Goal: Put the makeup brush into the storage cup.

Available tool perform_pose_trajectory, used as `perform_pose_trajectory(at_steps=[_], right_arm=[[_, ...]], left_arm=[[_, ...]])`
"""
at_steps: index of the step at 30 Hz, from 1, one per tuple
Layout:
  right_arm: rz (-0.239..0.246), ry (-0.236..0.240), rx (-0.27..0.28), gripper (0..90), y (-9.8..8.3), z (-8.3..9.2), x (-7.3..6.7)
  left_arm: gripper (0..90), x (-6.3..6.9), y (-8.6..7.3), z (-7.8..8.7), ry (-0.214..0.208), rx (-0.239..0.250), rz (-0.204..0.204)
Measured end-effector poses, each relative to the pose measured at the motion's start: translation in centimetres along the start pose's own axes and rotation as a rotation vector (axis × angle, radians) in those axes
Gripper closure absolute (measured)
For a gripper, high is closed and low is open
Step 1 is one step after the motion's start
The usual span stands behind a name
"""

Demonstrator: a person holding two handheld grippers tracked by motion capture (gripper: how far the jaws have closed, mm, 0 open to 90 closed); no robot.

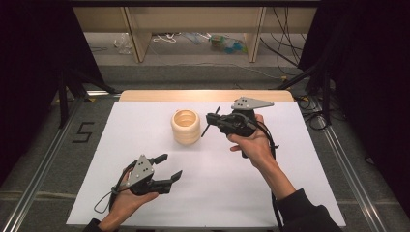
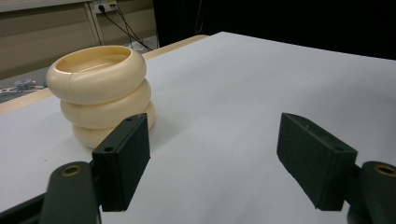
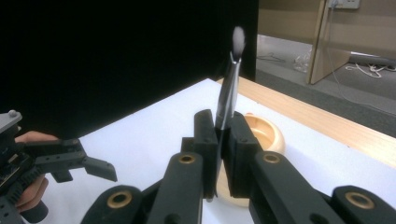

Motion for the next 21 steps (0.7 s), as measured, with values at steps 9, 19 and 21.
perform_pose_trajectory(at_steps=[9, 19, 21], right_arm=[[-0.004, -0.013, -0.003, 85.2, 0.9, -0.2, 0.8], [-0.013, -0.016, -0.014, 85.2, 1.8, -1.1, 1.4], [-0.008, -0.018, -0.010, 85.2, 2.1, -1.3, 1.6]], left_arm=[[25.1, 0.0, 0.0, 0.0, 0.001, 0.002, -0.001], [25.1, 0.0, 0.0, 0.0, 0.000, 0.001, 0.001], [25.1, 0.0, 0.0, 0.0, -0.001, 0.002, 0.000]])
Point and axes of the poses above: each handheld gripper's, and its own axes: z roughly backward along the jaws, y roughly out of its top, x roughly to its right, the point moved 7 cm from there along -z, roughly forward along the jaws, and after that the axes turned 9 degrees about y, right-handed, at the moved point
